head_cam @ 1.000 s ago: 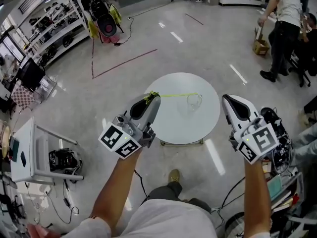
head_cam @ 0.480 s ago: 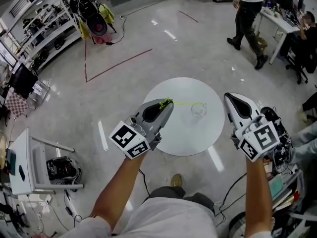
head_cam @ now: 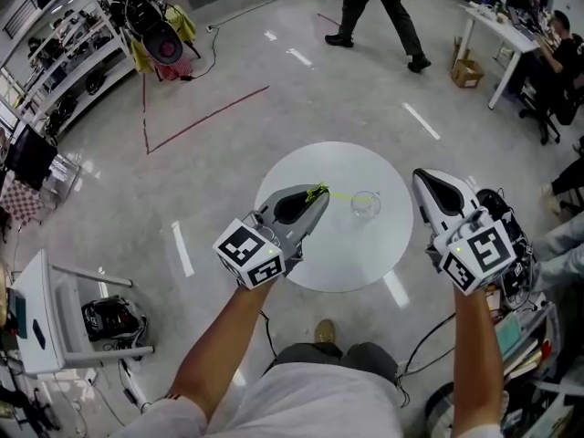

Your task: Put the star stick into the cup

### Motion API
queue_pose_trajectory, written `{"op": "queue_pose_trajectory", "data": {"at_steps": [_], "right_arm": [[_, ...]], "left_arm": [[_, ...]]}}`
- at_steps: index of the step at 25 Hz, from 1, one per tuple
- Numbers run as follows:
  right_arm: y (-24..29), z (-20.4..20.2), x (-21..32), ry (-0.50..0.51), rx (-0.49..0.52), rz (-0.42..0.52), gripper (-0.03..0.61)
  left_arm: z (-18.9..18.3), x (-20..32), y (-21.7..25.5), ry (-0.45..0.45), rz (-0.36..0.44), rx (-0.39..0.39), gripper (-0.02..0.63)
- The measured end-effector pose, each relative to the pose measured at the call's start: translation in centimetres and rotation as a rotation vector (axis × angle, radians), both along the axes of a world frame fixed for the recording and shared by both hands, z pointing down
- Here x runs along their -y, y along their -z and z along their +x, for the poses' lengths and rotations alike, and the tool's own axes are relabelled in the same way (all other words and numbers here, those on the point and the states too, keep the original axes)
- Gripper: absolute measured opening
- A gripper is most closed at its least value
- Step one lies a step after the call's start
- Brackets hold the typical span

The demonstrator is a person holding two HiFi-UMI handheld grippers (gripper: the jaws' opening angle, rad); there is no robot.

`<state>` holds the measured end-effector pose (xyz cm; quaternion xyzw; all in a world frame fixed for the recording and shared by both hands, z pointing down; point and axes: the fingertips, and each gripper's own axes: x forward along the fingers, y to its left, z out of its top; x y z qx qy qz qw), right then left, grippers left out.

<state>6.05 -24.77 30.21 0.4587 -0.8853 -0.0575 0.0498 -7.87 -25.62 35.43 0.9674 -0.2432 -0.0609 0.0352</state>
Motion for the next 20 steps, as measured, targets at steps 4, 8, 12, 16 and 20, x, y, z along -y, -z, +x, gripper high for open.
{"op": "queue_pose_trajectory", "data": {"at_steps": [4,8,12,16,20], "right_arm": [[-0.4,0.4,0.3,-0.006,-0.017,-0.015,0.011],[-0.9,0.9,0.9,0.000,-0.022,-0.027,0.011],[-1.1,1.2,1.4,0.016,-0.020,-0.033,0.011],[-1.4,1.5,2.3,0.039,-0.023,-0.037,0.011],[-2.1,2.0,3.3,0.058,-0.031,-0.054,0.011]], "left_arm": [[0.6,0.7,-1.2,-0.002,-0.031,0.020,0.029],[1.5,1.2,-2.5,0.002,-0.063,0.048,0.029],[2.3,1.7,-3.6,0.012,-0.090,0.078,0.029],[3.0,2.3,-5.0,0.031,-0.121,0.107,0.029],[3.8,2.8,-6.4,0.050,-0.151,0.139,0.029]]}}
